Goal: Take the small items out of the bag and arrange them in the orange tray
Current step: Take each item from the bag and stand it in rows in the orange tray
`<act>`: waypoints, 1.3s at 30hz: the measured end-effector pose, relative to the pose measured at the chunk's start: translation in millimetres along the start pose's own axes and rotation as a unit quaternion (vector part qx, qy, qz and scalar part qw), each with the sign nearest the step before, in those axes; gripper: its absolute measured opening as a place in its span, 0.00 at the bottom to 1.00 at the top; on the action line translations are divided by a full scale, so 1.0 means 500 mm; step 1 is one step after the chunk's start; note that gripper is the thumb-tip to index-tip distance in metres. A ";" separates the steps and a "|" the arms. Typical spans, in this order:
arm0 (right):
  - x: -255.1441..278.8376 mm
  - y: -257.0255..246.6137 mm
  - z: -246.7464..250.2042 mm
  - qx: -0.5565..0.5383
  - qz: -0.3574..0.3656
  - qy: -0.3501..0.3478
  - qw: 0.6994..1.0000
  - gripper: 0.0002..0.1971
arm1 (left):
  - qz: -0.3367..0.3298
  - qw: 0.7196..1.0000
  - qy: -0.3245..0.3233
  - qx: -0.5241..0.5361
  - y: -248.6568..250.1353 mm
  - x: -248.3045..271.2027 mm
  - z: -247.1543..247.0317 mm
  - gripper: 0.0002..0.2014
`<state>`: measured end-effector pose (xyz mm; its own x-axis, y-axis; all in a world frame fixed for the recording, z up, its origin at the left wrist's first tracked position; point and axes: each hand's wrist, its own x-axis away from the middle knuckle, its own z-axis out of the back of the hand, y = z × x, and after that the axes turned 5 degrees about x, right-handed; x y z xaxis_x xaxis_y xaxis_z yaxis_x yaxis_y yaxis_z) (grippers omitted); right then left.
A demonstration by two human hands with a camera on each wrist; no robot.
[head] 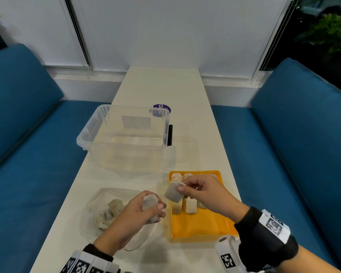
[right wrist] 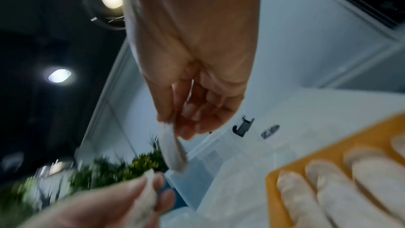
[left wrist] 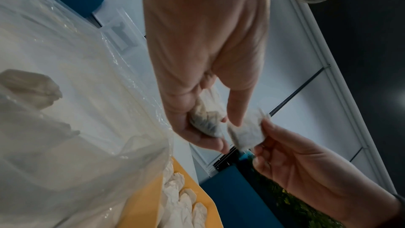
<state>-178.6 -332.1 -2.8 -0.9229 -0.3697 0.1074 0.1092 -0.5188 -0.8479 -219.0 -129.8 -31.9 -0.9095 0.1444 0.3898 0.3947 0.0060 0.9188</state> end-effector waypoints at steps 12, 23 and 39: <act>0.021 0.022 -0.029 -0.152 -0.041 -0.019 0.987 0.09 | -0.066 0.994 -0.033 -0.077 0.005 -0.015 -0.039 0.05; 0.002 0.148 0.029 -0.038 -0.187 0.112 0.975 0.06 | -0.018 0.997 0.019 -0.076 -0.005 -0.011 -0.003 0.06; -0.043 0.230 0.000 0.133 -0.313 -0.014 0.940 0.05 | 0.018 0.999 0.031 -0.016 -0.025 0.015 0.039 0.04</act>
<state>-146.0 -383.7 -102.5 -0.8269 0.0541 0.5598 -0.3604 -0.8152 -0.4535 -228.1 -109.5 -41.6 -0.9016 0.0828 0.4246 0.4237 -0.0297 0.9053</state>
